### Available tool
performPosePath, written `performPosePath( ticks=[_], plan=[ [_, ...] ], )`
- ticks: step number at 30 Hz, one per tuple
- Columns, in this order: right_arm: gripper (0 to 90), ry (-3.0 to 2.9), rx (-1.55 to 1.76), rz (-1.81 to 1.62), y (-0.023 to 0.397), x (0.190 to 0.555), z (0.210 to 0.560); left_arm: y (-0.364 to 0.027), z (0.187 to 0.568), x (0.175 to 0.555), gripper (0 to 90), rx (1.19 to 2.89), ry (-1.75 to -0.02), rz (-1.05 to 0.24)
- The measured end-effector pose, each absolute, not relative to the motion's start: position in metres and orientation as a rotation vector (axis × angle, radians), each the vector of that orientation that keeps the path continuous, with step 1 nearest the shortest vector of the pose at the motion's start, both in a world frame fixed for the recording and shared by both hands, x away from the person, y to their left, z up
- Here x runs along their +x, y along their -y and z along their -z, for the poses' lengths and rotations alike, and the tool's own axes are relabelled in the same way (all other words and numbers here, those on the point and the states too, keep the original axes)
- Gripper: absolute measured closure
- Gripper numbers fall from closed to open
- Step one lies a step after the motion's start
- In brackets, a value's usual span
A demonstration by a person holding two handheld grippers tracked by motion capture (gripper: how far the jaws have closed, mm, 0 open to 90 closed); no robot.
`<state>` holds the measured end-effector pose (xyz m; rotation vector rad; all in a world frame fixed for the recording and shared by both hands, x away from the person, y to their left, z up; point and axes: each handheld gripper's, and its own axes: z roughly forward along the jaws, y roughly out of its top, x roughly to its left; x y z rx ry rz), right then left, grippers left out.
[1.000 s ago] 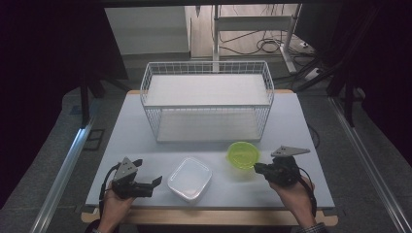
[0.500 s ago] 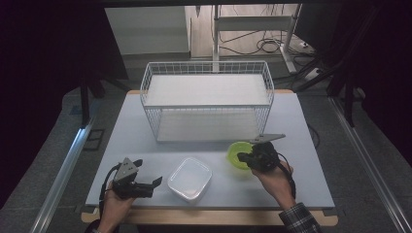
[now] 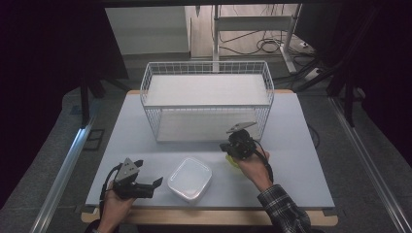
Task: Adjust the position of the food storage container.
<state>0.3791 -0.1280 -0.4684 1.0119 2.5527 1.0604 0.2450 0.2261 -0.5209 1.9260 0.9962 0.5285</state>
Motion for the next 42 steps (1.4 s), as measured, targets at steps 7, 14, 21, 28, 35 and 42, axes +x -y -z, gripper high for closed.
performPosePath(
  ticks=[7,14,21,28,35,42],
  plan=[
    [89.7,-2.589,1.019,-1.015,0.127,0.384,0.478,-0.225,0.521,0.245,2.4,1.934,-0.991,-0.528],
    [89.6,-2.571,1.059,-1.004,0.149,0.377,0.477,-0.223,0.521,0.244,2.5,1.939,-0.983,-0.531],
    [89.6,-2.555,1.099,-1.006,0.176,0.364,0.477,-0.222,0.521,0.245,2.6,1.942,-0.985,-0.529],
    [89.4,-2.510,1.168,-0.994,0.212,0.348,0.477,-0.221,0.521,0.244,2.6,1.947,-0.983,-0.532],
    [89.3,-2.452,1.239,-0.994,0.241,0.339,0.476,-0.220,0.521,0.244,3.0,1.954,-0.983,-0.523],
    [89.1,-2.401,1.295,-1.003,0.262,0.332,0.476,-0.218,0.518,0.242,3.2,1.979,-0.994,-0.482]
  ],
)
